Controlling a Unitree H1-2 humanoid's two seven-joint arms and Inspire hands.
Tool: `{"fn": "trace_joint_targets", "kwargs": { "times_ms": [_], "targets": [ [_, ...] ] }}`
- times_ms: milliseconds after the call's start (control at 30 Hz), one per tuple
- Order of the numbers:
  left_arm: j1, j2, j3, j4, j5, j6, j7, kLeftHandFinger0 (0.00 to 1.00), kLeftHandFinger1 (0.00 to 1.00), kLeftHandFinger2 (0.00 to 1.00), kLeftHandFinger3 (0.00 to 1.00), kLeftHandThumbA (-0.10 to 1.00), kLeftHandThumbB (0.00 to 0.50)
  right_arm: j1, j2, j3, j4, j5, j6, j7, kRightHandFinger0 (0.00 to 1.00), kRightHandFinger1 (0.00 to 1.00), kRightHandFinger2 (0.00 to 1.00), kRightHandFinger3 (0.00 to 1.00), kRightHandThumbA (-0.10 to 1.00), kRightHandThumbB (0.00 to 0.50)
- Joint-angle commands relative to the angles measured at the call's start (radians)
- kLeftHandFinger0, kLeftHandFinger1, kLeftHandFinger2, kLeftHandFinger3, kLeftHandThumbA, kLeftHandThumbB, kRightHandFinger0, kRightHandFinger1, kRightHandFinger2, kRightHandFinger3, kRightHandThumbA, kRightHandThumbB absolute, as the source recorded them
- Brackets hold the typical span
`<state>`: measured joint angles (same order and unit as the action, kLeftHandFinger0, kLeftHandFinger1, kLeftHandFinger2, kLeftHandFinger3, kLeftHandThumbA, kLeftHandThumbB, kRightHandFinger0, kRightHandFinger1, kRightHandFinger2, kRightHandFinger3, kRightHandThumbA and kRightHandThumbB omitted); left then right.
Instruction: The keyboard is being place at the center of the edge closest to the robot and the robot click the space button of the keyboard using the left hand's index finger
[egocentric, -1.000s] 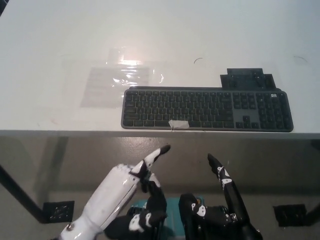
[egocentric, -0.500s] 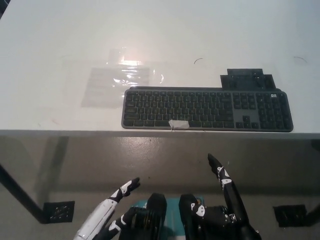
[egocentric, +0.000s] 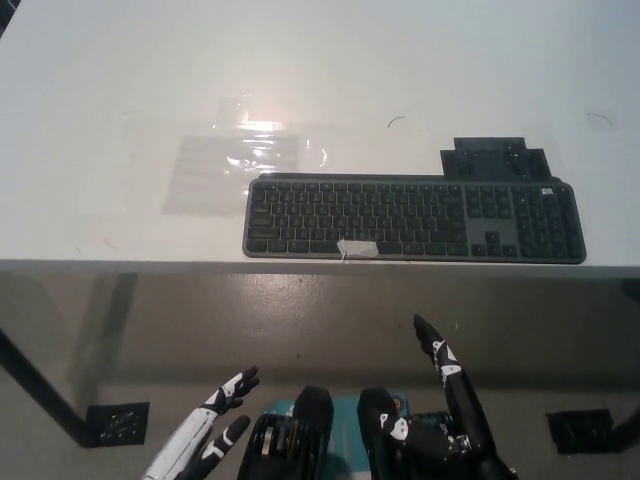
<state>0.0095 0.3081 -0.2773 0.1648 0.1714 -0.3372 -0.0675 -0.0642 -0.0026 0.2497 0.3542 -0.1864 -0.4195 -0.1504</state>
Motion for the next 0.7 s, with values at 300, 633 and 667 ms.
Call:
{"fn": "trace_joint_targets", "kwargs": {
  "times_ms": [300,633,667],
  "targets": [
    [0.037,-0.013,0.015,-0.026,0.006,-0.031,-0.028,1.00,1.00,1.00,1.00,1.00,0.332,0.034,-0.002,0.021,-0.026,0.008,-0.050,-0.014,1.00,1.00,1.00,1.00,1.00,0.331],
    [0.055,-0.006,0.013,-0.043,0.035,-0.030,-0.036,1.00,1.00,1.00,1.00,1.00,0.347,0.051,-0.003,0.030,-0.028,0.000,-0.050,-0.013,1.00,1.00,1.00,1.00,1.00,0.347],
    [0.059,-0.006,0.013,-0.047,0.038,-0.023,-0.036,1.00,1.00,1.00,1.00,1.00,0.349,0.054,-0.002,0.030,-0.028,0.002,-0.050,-0.009,1.00,1.00,1.00,1.00,1.00,0.344]
  ]
}}
